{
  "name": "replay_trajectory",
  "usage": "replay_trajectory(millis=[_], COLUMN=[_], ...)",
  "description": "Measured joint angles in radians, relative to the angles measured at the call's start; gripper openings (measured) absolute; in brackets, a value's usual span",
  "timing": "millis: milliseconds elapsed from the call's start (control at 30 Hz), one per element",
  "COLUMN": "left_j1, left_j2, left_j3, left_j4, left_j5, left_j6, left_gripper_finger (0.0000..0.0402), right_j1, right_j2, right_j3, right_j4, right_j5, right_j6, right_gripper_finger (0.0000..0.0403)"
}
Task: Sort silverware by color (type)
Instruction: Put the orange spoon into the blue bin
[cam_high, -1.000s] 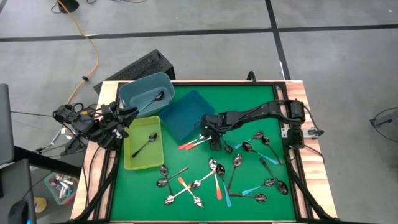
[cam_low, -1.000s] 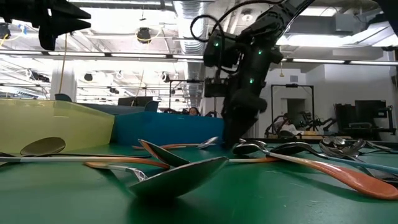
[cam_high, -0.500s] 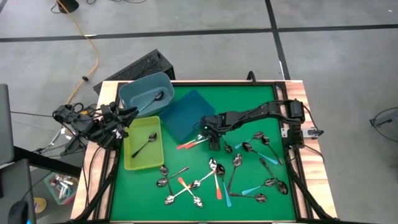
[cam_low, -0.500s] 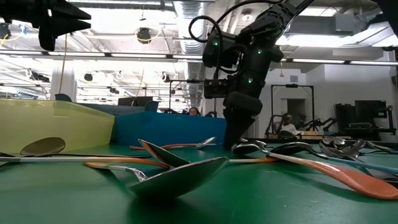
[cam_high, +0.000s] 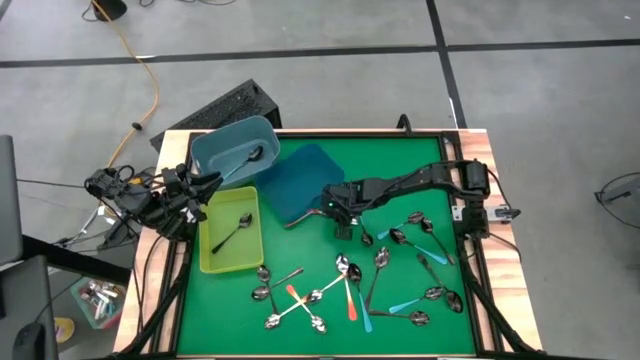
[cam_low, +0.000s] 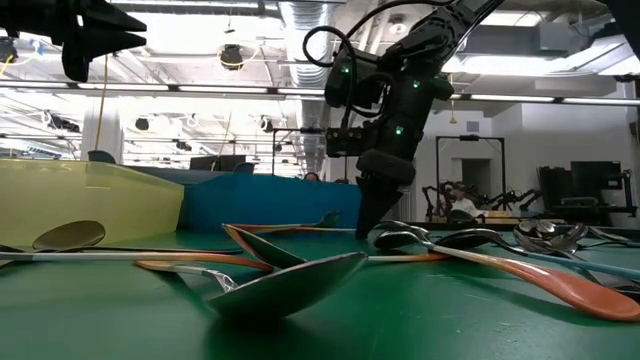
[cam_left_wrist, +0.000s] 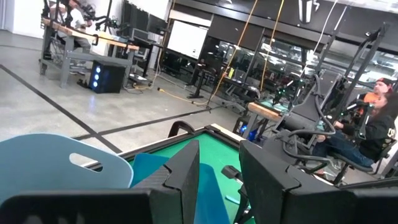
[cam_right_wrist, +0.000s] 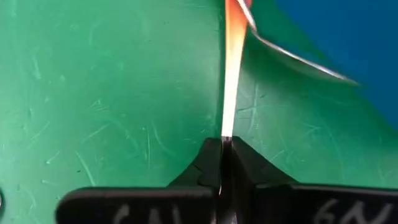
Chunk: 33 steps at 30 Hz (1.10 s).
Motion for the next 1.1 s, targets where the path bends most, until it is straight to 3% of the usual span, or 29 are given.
replay_trajectory(millis=[500,967,1100], left_j1=[0.000,0.000,0.000], left_j2=[0.000,0.000,0.000], left_j3=[0.000,0.000,0.000], left_j4=[0.000,0.000,0.000], left_j5=[0.000,-0.001,-0.001], left_j6=[0.001,0.005,0.005], left_gripper_finger=[0.0101,0.0101,0.0101], right_j1=[0.035,0.058,0.056], right_j2=[0.000,0.008,0.008], right_j3=[0.007,0.167,0.218], right_j4=[-0.019,-0.347,-0.470], right_j5=[-0.047,-0.183,-0.181], right_j6=[0.027,-0.139,-0.167], right_gripper_finger=[0.0013,0.0011,0.0011])
